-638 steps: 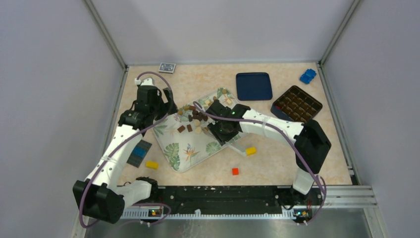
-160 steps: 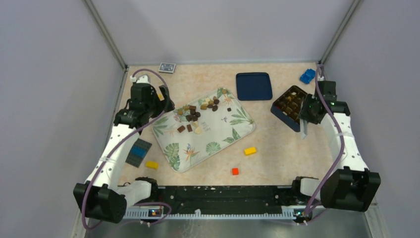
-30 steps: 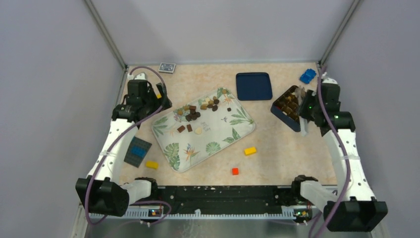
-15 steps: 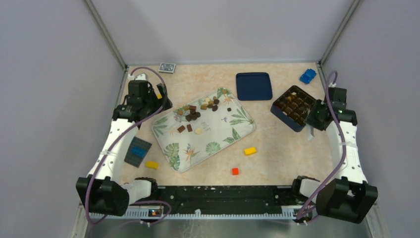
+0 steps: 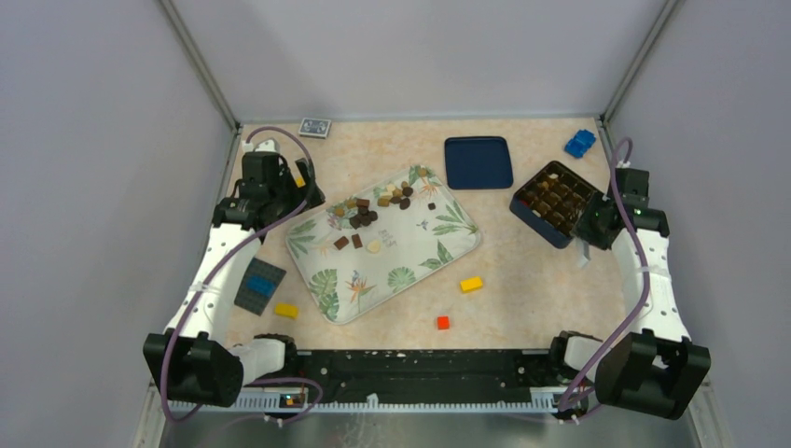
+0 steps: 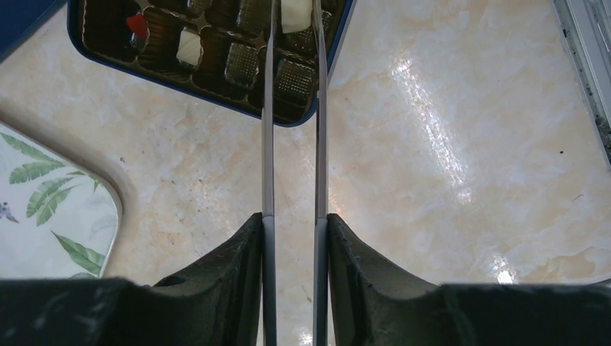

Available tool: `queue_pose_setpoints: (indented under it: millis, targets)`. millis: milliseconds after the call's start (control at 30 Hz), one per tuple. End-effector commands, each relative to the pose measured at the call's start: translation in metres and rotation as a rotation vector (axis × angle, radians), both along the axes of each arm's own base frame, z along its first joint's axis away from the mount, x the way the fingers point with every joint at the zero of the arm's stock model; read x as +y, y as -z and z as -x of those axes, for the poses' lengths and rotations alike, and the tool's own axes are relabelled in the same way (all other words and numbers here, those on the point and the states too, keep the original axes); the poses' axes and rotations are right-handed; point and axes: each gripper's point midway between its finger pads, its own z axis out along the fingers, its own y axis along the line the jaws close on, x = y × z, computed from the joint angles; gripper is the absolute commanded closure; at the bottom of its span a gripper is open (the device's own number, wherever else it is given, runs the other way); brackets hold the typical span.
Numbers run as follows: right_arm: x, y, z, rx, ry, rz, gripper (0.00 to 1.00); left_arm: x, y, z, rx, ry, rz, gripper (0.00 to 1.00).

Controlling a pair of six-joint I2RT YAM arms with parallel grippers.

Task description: Pack the chocolate

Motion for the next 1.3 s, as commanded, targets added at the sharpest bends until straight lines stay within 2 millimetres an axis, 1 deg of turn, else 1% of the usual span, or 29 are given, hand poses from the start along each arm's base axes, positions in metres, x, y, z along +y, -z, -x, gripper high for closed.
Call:
queue_pose_setpoints:
  millis: [0, 133, 233, 300, 400, 500, 567, 600, 733, 767, 833, 867, 967, 1033, 1100, 1267]
  targets:
    - [-0.007, -0.01, -0.011, -0.06, 0.026, 0.015, 0.65, 0.001, -0.007, -0.005, -0.04, 0.002, 0.0, 0.01]
    - [-0.007, -0.013, -0.01, -0.067, 0.024, 0.021, 0.61, 0.003, -0.008, -0.003, -0.046, -0.002, -0.008, 0.01]
    - [-0.006, -0.016, -0.01, -0.077, 0.016, 0.017, 0.62, 0.003, -0.009, -0.002, -0.047, -0.001, -0.008, 0.01]
    - [-0.002, -0.029, -0.013, -0.133, -0.009, 0.013, 0.69, 0.003, -0.009, -0.001, -0.048, -0.001, -0.008, 0.01]
    - [0.015, -0.05, -0.018, -0.214, -0.105, -0.023, 0.86, 0.003, -0.011, 0.0, -0.053, -0.003, -0.006, 0.01]
    - [0.035, -0.07, -0.02, -0.259, -0.197, -0.026, 0.97, 0.004, -0.013, 0.001, -0.057, -0.005, -0.008, 0.01]
    - [0.06, -0.08, -0.021, -0.279, -0.292, -0.031, 0.98, 0.005, -0.016, 0.003, -0.062, -0.01, -0.011, 0.01]
    - [0.077, -0.084, -0.021, -0.28, -0.35, -0.033, 0.98, 0.005, -0.015, 0.003, -0.062, -0.011, -0.012, 0.01]
    - [0.17, -0.088, -0.015, -0.299, -0.625, -0.122, 0.97, 0.006, -0.016, 0.004, -0.061, -0.019, -0.005, 0.01]
    - [0.2, -0.089, -0.01, -0.311, -0.718, -0.143, 0.96, 0.005, -0.016, 0.005, -0.059, -0.017, 0.001, 0.01]
    - [0.24, -0.083, -0.001, -0.308, -0.829, -0.147, 0.95, 0.003, -0.016, 0.007, -0.056, -0.015, 0.011, 0.01]
    - [0.258, -0.074, 0.003, -0.287, -0.881, -0.137, 0.94, 0.003, -0.016, 0.008, -0.055, -0.014, 0.015, 0.01]
    - [0.304, -0.058, 0.017, -0.26, -1.032, -0.123, 0.91, 0.004, -0.016, 0.01, -0.056, -0.02, 0.012, 0.01]
    - [0.327, -0.049, 0.025, -0.259, -1.111, -0.09, 0.88, 0.005, -0.018, 0.011, -0.057, -0.024, 0.006, 0.01]
    - [0.343, -0.04, 0.031, -0.261, -1.172, -0.046, 0.85, 0.006, -0.02, 0.011, -0.06, -0.028, 0.001, 0.01]
    - [0.364, -0.018, 0.036, -0.252, -1.244, 0.067, 0.77, 0.009, -0.023, 0.012, -0.066, -0.034, -0.009, 0.01]
